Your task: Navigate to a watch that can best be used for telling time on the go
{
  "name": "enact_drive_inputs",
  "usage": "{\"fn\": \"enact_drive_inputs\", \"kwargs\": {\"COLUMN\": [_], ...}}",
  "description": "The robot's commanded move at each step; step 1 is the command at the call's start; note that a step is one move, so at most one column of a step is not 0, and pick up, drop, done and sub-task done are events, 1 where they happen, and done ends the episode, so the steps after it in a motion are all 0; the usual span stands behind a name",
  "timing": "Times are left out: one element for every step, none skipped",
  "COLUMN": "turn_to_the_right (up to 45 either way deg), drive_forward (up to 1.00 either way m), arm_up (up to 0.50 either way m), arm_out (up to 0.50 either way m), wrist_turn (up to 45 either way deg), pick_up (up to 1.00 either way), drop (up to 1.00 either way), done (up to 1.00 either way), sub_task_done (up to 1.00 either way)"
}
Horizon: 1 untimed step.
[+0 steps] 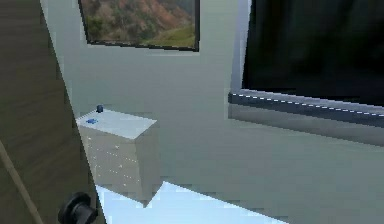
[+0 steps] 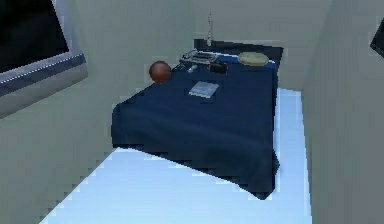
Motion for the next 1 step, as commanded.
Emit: {"fn": "enact_drive_inputs", "kwargs": {"turn_to_the_right": [0.0], "drive_forward": [0.40], "arm_up": [0.00], "arm_out": [0.00], "wrist_turn": [0.0], "pick_up": [0.00], "drop": [0.00], "done": [0.00], "sub_task_done": [0.00]}}
